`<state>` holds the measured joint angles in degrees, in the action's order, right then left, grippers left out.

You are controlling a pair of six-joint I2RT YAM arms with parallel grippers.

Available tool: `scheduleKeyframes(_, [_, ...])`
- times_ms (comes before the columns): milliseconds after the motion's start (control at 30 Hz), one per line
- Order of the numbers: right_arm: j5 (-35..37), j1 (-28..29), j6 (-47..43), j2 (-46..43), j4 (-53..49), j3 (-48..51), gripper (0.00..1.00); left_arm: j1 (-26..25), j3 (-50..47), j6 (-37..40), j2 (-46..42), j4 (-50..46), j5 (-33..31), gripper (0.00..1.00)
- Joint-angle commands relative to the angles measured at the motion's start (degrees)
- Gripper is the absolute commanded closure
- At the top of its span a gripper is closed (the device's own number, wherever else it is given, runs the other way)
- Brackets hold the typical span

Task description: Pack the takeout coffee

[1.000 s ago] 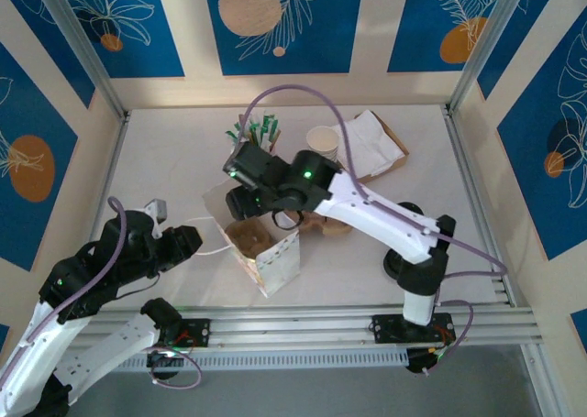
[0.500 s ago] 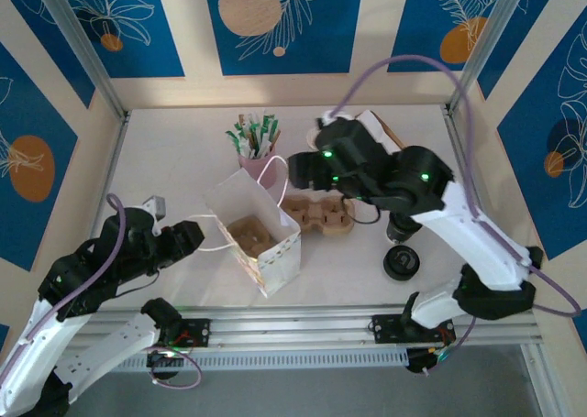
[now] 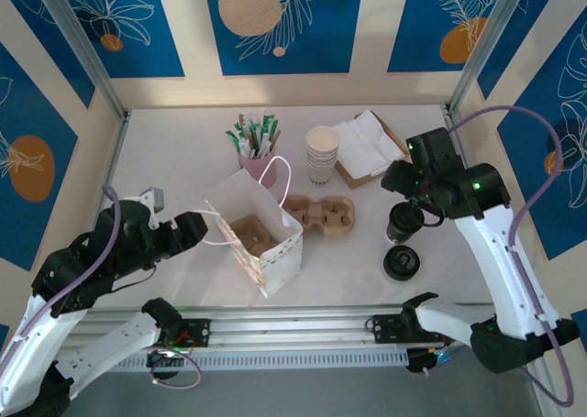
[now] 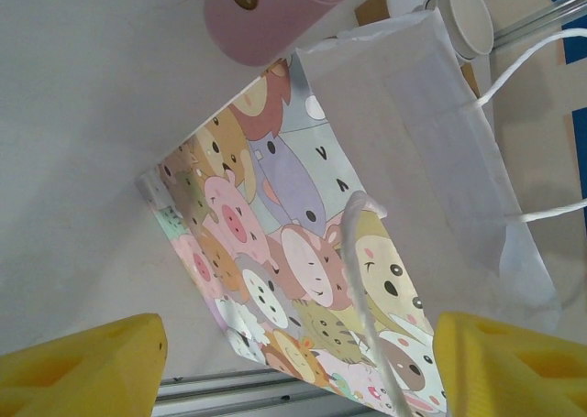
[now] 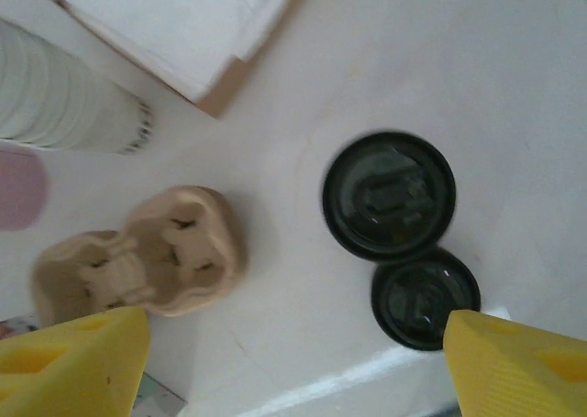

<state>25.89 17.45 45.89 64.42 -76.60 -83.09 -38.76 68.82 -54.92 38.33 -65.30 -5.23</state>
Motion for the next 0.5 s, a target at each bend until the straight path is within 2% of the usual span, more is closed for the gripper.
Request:
scheduleKeyframes(0, [-5.8, -3.6, -0.7, -0.2, -0.9, 4.6, 0.16, -0.2, 2.1, 1.3, -0.7, -1.8, -1.9, 0.23])
scheduleKeyframes(167, [-8.1, -7.8, -4.6, -1.0, 3.7, 12.0, 0.16, -0.1, 2.6, 1.2, -1.5, -2.8, -2.6, 0.22])
scheduleKeyframes(467, [-10.5, -14.4, -12.5, 1.1, 10.8, 17.1, 0.13, -0.1, 2.9, 0.2, -2.7, -5.1, -3.3, 0.22])
